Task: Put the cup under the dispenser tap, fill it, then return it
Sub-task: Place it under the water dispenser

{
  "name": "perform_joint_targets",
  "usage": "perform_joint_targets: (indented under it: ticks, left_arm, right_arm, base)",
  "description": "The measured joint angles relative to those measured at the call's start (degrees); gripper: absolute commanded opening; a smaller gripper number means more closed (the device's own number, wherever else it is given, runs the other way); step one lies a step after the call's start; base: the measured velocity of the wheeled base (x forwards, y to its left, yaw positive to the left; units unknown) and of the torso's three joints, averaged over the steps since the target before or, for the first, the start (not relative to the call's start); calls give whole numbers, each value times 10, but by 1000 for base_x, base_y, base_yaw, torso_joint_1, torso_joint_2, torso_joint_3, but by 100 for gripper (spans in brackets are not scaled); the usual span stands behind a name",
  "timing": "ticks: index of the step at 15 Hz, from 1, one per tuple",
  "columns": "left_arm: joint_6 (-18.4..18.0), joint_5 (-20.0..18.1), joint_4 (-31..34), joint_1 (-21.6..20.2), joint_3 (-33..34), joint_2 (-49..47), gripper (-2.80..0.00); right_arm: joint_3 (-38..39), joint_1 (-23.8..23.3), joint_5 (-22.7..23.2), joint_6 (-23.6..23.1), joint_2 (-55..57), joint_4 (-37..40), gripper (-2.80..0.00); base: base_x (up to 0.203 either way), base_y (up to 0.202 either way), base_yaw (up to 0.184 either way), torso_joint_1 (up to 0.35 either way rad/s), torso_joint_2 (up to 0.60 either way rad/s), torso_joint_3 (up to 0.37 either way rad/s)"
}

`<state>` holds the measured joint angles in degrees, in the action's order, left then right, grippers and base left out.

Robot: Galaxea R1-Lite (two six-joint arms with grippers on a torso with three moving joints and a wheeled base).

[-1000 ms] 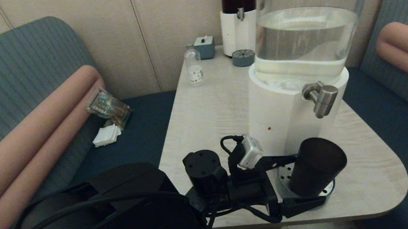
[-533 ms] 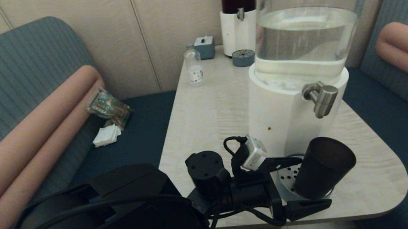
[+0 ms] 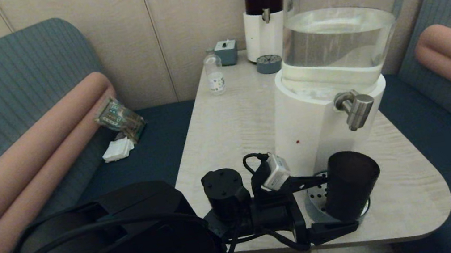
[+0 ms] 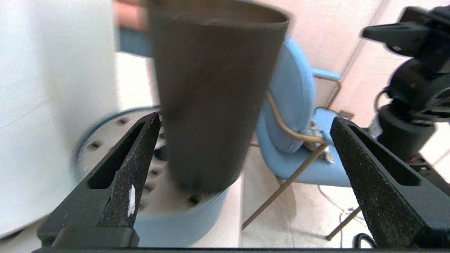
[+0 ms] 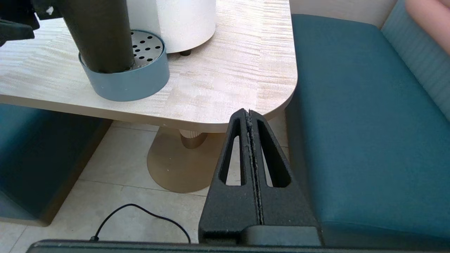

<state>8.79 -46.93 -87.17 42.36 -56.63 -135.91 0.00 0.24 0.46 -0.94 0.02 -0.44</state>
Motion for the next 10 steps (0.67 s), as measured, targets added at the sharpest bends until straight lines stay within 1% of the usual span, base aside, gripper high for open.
perform_joint_targets:
  ticks: [7, 10]
  left_arm:
    - [-3, -1, 0, -21, 25, 15, 0]
    - [-6, -1, 0, -25, 57, 34, 0]
  right_arm:
    - [0, 0, 0, 0, 0, 0, -280]
    - [0, 0, 0, 0, 0, 0, -280]
  base:
    - [0, 0, 0, 0, 0, 0]
    - [0, 0, 0, 0, 0, 0]
